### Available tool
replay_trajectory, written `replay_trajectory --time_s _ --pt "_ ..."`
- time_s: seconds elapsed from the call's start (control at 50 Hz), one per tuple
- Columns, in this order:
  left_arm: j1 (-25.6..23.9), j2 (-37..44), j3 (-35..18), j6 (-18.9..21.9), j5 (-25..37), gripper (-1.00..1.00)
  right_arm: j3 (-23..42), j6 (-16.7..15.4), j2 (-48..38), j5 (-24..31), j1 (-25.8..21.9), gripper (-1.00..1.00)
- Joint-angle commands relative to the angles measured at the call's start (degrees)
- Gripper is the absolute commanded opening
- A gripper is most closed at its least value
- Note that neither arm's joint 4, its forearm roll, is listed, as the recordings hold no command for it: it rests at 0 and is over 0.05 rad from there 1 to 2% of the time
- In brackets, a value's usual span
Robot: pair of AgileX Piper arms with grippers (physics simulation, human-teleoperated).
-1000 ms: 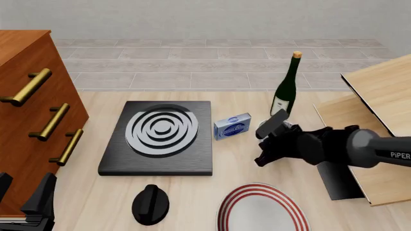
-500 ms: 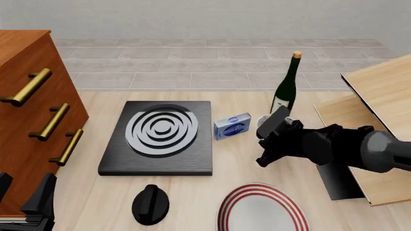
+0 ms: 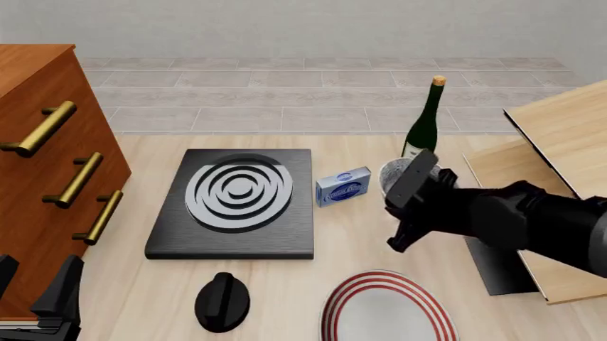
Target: Put the bowl on the stove.
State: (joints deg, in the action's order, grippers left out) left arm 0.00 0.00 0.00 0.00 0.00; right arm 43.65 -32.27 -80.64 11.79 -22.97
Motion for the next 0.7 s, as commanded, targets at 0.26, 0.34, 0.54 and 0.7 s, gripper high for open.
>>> replay_trajectory --time_s 0.26,0.34,0.54,0.7 --pt "0.0 0.0 0.0 0.0 0.0 1.00 1.4 -0.9 6.9 5.6 -5.4 -1.00" --pt "0.0 0.0 0.0 0.0 0.0 1.00 2.1 -0.8 6.9 6.1 -6.8 -1.00" --pt "0.0 0.0 0.0 0.0 0.0 1.00 7.3 -0.9 3.4 7.3 -10.8 -1.00" --pt "0.0 0.0 0.0 0.0 0.0 1.00 12.3 -1.2 -0.8 7.8 -11.8 -1.00"
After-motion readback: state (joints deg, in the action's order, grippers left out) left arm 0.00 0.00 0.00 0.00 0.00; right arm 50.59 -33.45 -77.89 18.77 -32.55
